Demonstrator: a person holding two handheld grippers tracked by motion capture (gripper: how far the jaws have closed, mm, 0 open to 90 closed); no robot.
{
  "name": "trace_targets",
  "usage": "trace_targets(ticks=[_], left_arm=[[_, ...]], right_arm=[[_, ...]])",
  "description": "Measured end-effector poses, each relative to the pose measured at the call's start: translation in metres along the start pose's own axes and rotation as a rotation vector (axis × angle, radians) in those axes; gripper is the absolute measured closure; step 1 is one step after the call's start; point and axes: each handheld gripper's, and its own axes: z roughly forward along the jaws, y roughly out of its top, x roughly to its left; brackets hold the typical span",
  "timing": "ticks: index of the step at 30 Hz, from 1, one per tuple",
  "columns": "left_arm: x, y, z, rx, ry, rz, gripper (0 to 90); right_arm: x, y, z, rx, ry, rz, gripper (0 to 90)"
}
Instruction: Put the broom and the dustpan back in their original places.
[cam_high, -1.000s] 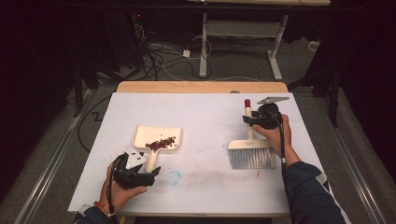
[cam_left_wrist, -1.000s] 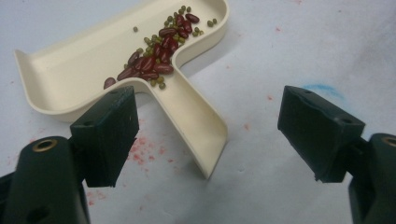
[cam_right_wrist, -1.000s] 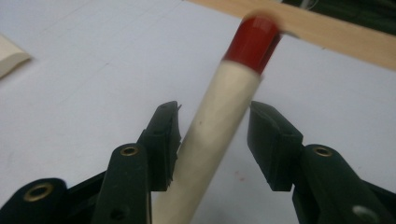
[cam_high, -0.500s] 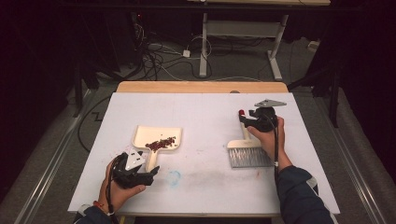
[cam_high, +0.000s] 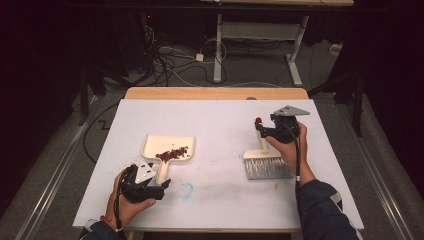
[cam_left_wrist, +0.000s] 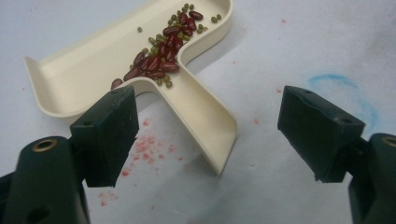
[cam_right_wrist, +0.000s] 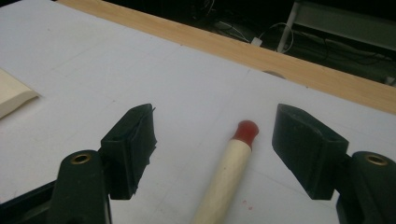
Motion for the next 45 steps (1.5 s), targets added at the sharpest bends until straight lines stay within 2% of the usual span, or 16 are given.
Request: trace_targets(ticks=[2, 5, 11, 16, 19, 22, 25, 30, 38, 45], left_arm=[[0.000, 0.000, 0.001, 0.003, -0.002, 0.004, 20.0], [0.000, 0.000, 0.002, 0.008, 0.005, 0.008, 20.0], [-0.002, 0.001, 0.003, 0.004, 0.007, 0.019, 20.0], [-0.003, 0.001, 0.004, 0.015, 0.004, 0.029, 20.0], [-0.004, 0.002, 0.005, 0.013, 0.002, 0.036, 19.9], [-0.004, 0.002, 0.005, 0.013, 0.003, 0.035, 19.6], [-0.004, 0.002, 0.005, 0.013, 0.002, 0.033, 19.6], [-0.004, 0.002, 0.005, 0.011, 0.002, 0.033, 19.7], [-0.003, 0.002, 0.004, 0.010, 0.006, 0.029, 19.6], [-0.003, 0.002, 0.004, 0.012, 0.004, 0.032, 19.6]], right_arm=[[0.000, 0.001, -0.004, -0.023, 0.009, 0.012, 25.9], [0.001, 0.003, -0.009, -0.034, -0.017, 0.007, 25.1], [0.002, 0.006, -0.018, -0.073, 0.000, 0.013, 22.8], [0.004, 0.008, -0.022, -0.089, -0.004, 0.017, 16.5], [0.005, 0.008, -0.024, -0.100, 0.035, 0.027, 16.2], [0.009, 0.009, -0.026, -0.096, 0.025, 0.014, 16.2], [0.012, 0.010, -0.029, -0.115, 0.022, 0.009, 16.2], [0.019, 0.011, -0.036, -0.147, -0.016, -0.002, 16.2], [0.029, 0.013, -0.045, -0.135, -0.003, -0.053, 16.2], [0.035, 0.014, -0.057, -0.154, 0.006, -0.070, 16.1]])
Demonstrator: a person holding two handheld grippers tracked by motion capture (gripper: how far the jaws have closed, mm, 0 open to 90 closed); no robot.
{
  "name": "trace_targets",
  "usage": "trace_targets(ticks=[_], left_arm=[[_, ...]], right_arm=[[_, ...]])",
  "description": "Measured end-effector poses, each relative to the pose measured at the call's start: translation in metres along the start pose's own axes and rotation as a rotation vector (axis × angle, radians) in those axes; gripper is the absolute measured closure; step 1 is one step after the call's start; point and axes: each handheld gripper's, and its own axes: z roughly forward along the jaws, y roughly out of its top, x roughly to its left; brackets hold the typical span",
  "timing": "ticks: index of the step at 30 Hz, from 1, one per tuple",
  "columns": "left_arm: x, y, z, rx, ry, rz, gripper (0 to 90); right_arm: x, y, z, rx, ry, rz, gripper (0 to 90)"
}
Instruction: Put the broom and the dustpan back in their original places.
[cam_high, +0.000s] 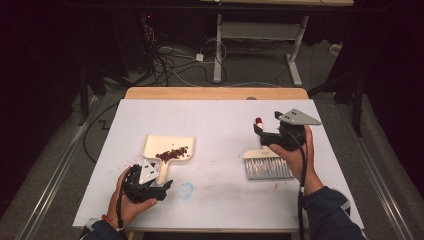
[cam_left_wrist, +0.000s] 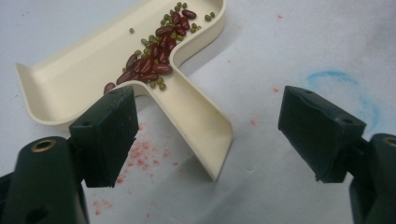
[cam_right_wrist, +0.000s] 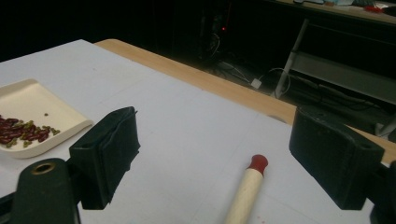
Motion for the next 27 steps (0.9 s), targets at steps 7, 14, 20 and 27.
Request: trace_targets(ticks=[7, 14, 20, 27], left_arm=[[0.000, 0.000, 0.000, -0.003, -0.003, 0.001, 19.6], [0.000, 0.000, 0.001, -0.001, 0.001, 0.004, 19.6], [-0.001, 0.001, 0.001, -0.002, -0.002, 0.007, 19.7], [-0.001, 0.001, 0.000, -0.008, 0.003, 0.015, 19.6]], right_arm=[[0.002, 0.001, -0.013, -0.007, 0.012, -0.020, 16.2], [0.005, 0.000, -0.022, 0.001, 0.016, -0.046, 16.4], [0.008, -0.001, -0.030, -0.003, 0.028, -0.074, 16.8], [0.011, -0.005, -0.040, -0.008, 0.034, -0.100, 16.9]])
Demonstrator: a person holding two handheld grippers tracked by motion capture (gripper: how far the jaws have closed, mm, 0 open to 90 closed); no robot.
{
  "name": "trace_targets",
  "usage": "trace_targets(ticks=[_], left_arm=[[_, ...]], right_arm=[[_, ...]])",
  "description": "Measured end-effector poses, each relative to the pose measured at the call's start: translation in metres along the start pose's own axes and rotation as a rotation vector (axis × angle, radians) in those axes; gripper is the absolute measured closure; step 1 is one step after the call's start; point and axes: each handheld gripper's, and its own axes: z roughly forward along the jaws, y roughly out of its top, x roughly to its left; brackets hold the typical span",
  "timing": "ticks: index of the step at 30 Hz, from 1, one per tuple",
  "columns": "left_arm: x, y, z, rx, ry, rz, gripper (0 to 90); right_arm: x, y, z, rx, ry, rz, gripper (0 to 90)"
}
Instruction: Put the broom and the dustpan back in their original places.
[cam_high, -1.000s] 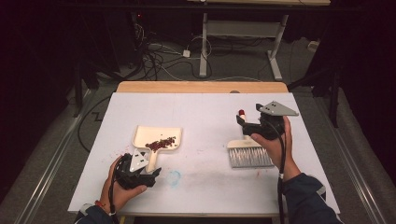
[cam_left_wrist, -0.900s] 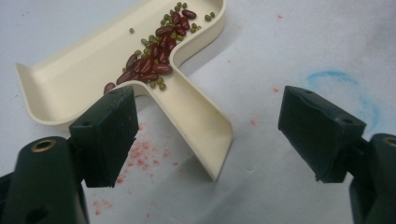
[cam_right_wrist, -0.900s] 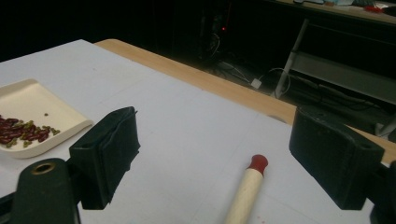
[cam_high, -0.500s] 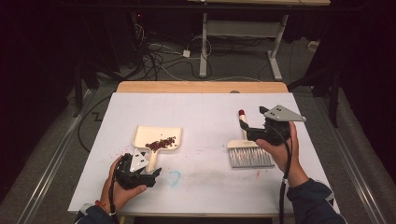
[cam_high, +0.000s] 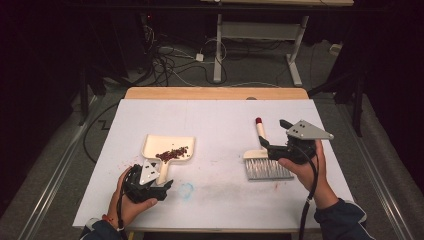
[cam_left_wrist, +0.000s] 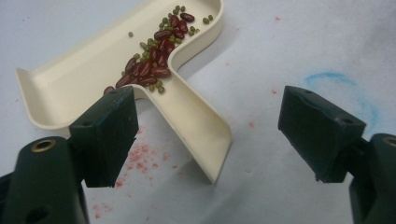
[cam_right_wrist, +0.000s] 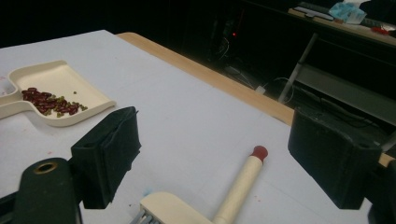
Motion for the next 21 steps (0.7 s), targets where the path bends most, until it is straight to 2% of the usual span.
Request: trace_targets(ticks=[3, 11, 21], left_arm=[[-0.001, 0.000, 0.000, -0.006, 0.002, 0.000, 19.7], [-0.001, 0.000, -0.002, -0.014, 0.009, 0.004, 19.7], [-0.001, 0.000, -0.003, -0.018, 0.012, 0.017, 19.7]], right_arm=[[0.001, -0.002, -0.005, 0.000, -0.010, -0.019, 16.9], [0.003, -0.013, -0.016, 0.006, 0.006, -0.059, 16.7], [0.004, -0.028, -0.025, -0.004, 0.019, -0.060, 16.9]])
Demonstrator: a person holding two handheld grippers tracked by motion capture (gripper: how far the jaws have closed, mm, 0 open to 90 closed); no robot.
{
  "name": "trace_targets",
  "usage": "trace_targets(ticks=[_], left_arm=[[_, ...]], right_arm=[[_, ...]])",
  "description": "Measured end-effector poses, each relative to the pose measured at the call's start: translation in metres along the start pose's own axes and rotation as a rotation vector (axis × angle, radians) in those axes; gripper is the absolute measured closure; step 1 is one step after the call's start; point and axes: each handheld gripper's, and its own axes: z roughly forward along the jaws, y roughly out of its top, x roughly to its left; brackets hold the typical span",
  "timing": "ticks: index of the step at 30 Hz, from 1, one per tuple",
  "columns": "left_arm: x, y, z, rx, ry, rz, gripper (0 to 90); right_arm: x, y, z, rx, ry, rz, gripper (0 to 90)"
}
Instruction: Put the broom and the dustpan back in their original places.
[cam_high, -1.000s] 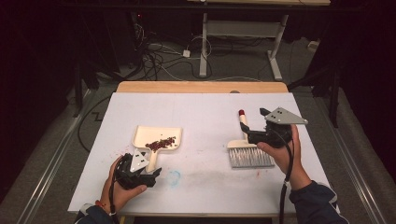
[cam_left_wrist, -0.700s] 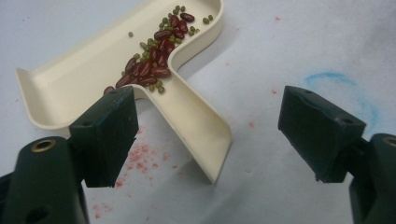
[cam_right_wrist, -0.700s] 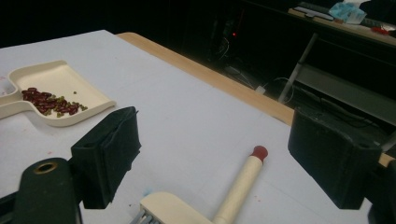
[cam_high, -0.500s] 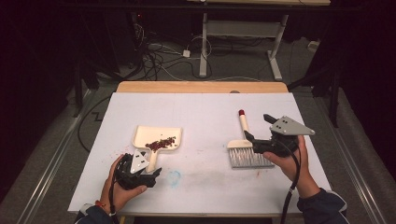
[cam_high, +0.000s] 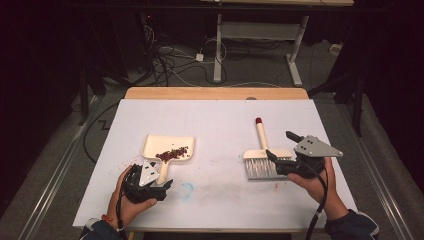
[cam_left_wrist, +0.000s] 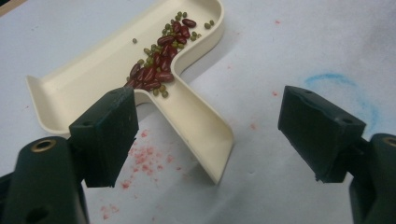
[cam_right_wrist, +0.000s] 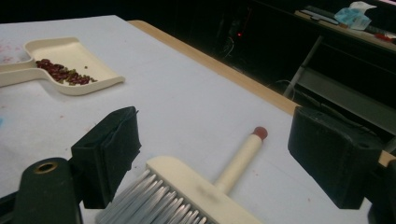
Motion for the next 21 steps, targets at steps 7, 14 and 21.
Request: trace_targets(ticks=[7, 14, 21], left_arm=[[-0.001, 0.000, 0.000, 0.007, 0.001, 0.007, 19.7], [0.000, 0.000, 0.001, 0.014, 0.008, 0.000, 19.7], [0.000, 0.001, 0.000, 0.003, 0.009, -0.001, 19.7]], right_arm=[[0.002, -0.012, -0.004, 0.007, 0.003, -0.005, 16.9], [0.001, -0.028, -0.010, 0.012, -0.009, -0.004, 16.9], [-0.002, -0.049, -0.016, 0.034, -0.017, 0.000, 16.9]])
